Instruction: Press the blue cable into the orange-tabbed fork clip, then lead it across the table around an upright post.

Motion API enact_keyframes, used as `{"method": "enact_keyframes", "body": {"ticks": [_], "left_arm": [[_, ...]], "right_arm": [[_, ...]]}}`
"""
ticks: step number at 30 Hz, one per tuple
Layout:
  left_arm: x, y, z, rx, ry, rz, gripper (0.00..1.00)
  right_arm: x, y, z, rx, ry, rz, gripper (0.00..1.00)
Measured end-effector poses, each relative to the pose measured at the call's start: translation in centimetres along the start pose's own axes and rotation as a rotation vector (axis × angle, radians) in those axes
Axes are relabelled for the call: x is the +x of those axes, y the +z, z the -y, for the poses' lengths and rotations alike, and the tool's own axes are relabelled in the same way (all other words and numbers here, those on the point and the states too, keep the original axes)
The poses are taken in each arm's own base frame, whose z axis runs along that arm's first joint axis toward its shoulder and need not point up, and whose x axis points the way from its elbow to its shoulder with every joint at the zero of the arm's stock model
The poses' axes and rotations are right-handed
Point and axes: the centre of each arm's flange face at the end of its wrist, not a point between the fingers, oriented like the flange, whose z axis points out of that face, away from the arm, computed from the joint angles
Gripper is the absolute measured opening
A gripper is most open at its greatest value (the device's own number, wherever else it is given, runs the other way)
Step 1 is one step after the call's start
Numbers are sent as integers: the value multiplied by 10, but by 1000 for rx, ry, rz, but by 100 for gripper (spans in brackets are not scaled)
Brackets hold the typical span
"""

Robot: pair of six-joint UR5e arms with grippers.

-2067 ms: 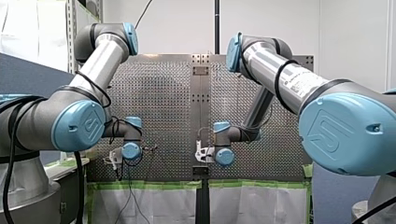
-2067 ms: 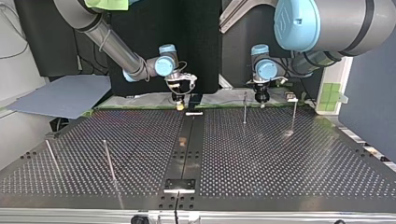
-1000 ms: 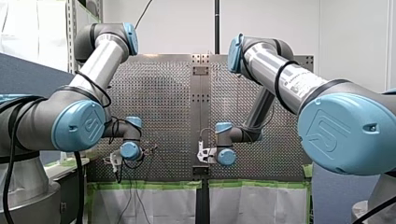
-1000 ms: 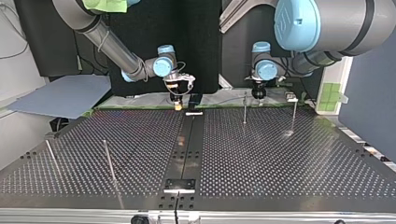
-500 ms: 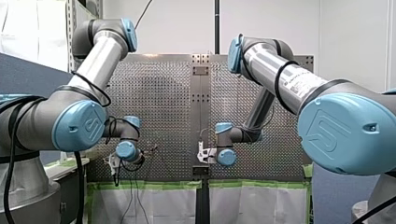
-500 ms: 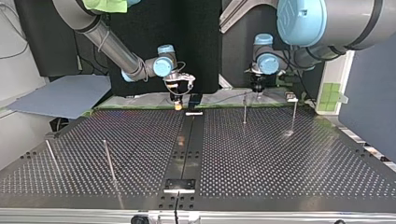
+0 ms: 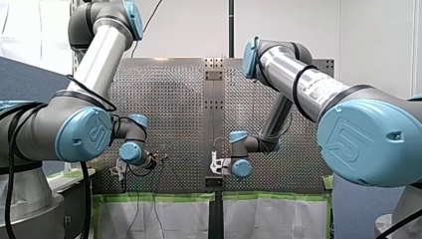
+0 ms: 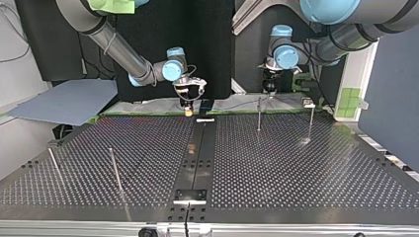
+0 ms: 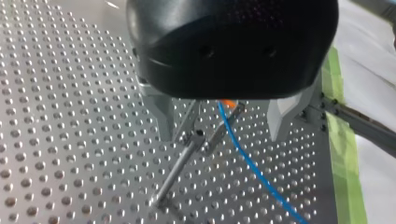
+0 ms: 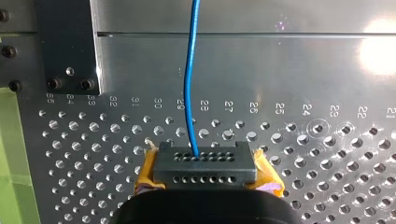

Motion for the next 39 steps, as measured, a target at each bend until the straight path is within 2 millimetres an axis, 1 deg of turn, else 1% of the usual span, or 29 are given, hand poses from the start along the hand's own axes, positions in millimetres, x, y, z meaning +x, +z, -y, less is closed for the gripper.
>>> {"method": "enact_keyframes", "body": {"ticks": [13, 39], "left_arm": [[3, -4, 12, 62, 53, -8, 100], [3, -4, 15, 70, 61, 0, 100]], "right_arm": [[-1, 0, 0, 1, 4, 0, 0], [-5, -1, 1, 10, 4, 6, 0]]}}
